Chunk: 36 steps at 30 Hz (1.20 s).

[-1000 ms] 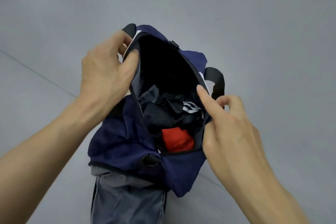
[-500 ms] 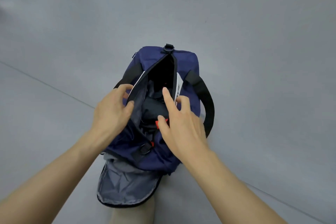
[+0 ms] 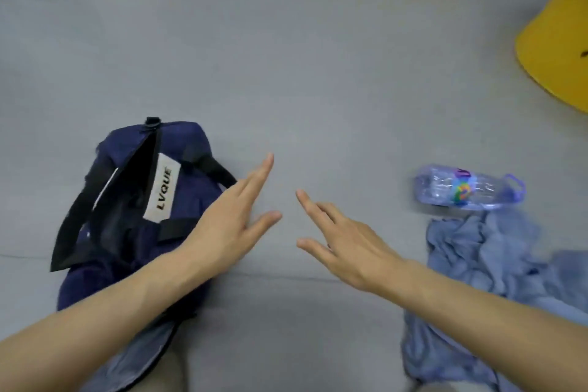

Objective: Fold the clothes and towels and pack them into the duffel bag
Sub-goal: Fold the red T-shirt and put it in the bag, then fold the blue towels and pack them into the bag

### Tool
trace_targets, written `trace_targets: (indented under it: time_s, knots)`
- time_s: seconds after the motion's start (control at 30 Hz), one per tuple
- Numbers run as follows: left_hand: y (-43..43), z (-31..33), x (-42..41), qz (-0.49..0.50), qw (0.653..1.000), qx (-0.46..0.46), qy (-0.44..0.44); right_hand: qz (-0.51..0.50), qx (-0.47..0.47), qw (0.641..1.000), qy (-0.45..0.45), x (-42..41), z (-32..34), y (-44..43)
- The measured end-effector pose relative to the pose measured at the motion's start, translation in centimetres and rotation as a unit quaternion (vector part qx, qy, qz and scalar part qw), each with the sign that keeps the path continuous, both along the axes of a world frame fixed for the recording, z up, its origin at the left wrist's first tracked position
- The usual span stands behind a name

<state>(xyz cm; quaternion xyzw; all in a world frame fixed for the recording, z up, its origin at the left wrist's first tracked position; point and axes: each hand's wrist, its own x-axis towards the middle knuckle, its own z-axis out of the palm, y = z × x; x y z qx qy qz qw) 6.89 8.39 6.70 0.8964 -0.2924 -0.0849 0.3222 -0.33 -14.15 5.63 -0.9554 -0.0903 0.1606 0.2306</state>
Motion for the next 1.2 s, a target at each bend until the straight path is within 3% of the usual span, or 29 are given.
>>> trace_targets:
  time_s: [0.17, 0.3, 0.6, 0.9, 1.03, 1.2]
  knots:
    - [-10.8, -2.0, -0.2, -0.224, 0.967, 0.114, 0.032, -0.168, 0.011, 0.986, -0.010, -6.0, -1.5, -11.6]
    - [-19.4, -5.0, -1.9, -0.296, 0.944, 0.129, 0.065, -0.269, 0.029, 0.962, -0.042, -11.6, -4.2, -17.8]
    - [-32.0, -13.2, -9.1, -0.304, 0.942, 0.087, 0.108, -0.326, -0.072, 0.938, -0.099, -19.1, -11.9, -23.7]
    - [-34.4, -17.3, -12.1, -0.279, 0.944, 0.114, 0.136, -0.346, -0.150, 0.926, -0.035, -19.3, -16.7, -25.5]
    - [-34.4, -17.1, -12.0, -0.230, 0.959, 0.101, 0.134, -0.396, -0.109, 0.906, -0.099, -18.5, -16.7, -25.3]
    - [-34.1, -14.3, -11.3, -0.190, 0.971, 0.101, 0.106, -0.408, -0.080, 0.876, -0.243, -18.3, -14.2, -24.2]
